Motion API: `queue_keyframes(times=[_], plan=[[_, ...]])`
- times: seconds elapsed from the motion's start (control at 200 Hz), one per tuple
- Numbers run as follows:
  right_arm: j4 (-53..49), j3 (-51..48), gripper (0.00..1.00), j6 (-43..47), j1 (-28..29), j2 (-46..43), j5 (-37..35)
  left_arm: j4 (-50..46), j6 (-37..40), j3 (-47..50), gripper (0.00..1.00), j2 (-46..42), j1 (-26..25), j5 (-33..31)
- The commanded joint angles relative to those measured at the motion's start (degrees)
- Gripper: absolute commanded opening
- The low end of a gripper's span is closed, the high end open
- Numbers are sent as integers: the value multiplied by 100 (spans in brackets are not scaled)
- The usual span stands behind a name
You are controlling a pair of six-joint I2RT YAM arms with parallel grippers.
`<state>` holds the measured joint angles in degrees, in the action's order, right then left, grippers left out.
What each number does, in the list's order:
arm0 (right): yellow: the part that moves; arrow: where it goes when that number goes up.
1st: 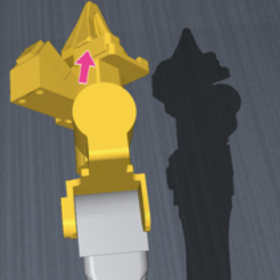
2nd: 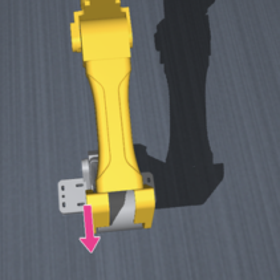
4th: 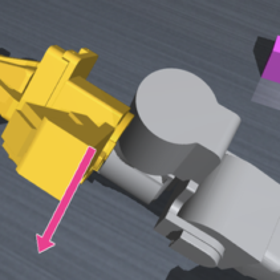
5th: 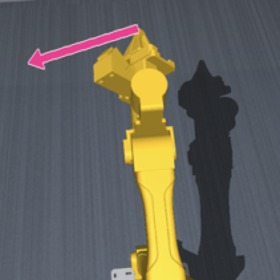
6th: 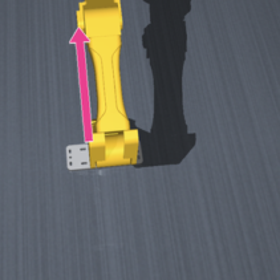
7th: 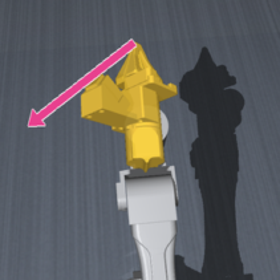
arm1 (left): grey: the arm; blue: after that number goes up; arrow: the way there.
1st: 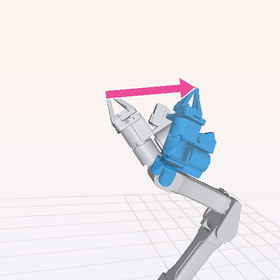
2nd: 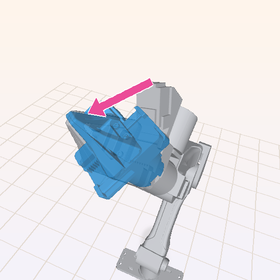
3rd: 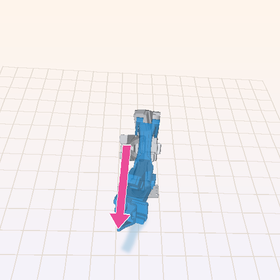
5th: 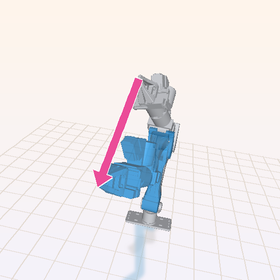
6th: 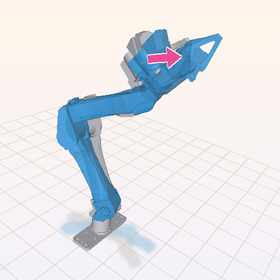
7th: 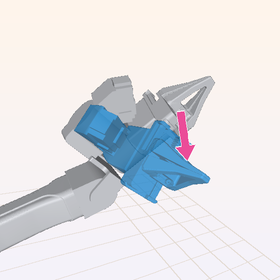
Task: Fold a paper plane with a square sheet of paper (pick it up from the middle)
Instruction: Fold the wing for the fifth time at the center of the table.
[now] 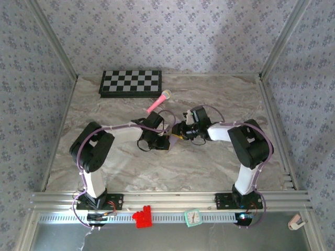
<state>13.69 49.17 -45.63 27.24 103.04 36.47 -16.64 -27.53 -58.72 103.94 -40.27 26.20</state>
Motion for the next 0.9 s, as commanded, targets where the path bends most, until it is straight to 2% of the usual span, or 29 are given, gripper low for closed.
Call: queue_keyframes(times=[0.0,0.31,0.895], plan=[[-12,-114,35,-1,-49,-281,-243,156,321,140,2,-240,-31,-114],[-385,19,37,233,5,-347,-395,609,642,435,2,-331,-51,-130],[-449,-37,37,223,158,-337,-308,834,539,587,2,-217,-100,-50]])
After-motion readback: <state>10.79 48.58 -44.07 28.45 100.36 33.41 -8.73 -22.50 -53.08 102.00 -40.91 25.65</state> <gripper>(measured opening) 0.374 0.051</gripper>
